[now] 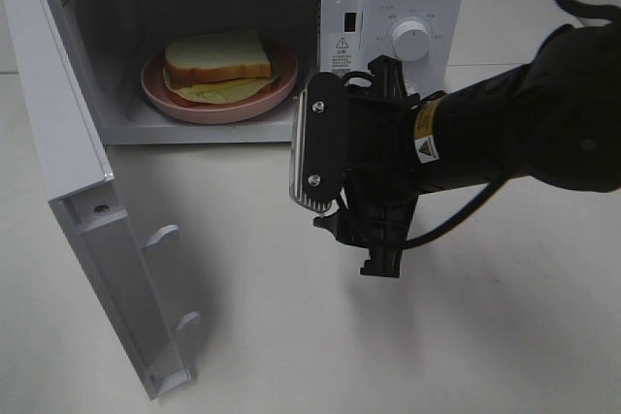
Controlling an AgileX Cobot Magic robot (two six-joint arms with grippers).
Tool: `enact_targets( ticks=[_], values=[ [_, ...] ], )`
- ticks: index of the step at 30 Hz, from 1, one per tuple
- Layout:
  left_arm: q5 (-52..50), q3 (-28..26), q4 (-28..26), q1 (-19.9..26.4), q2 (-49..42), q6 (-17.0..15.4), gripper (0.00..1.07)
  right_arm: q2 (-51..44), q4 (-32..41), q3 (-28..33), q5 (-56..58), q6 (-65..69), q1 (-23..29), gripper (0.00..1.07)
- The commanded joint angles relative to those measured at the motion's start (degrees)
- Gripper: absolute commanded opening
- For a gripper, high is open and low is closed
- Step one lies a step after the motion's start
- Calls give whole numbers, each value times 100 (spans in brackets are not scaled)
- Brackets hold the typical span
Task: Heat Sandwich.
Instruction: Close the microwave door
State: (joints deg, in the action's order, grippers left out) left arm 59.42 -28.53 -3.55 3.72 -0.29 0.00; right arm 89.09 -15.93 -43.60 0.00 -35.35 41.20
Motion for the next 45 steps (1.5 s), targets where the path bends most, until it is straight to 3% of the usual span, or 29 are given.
enact_targets(
  ticks=[1,7,15,25,45],
  values=[
    [-52,23,-11,-29,-132,0,101,-407,23,235,86,630,17,76],
    [-52,23,-11,-29,-132,0,101,-1106,23,424,1106,2532,17,76],
    [-52,23,-11,-29,-132,0,101,-1793,17,424,2687,3833,17,76],
    [-52,23,-11,-29,-132,0,101,-2595,172,413,4332,3930,17,76],
    [-52,23,-11,-29,-132,0,101,-4584,189,424,5563,4034,0,76]
  ],
)
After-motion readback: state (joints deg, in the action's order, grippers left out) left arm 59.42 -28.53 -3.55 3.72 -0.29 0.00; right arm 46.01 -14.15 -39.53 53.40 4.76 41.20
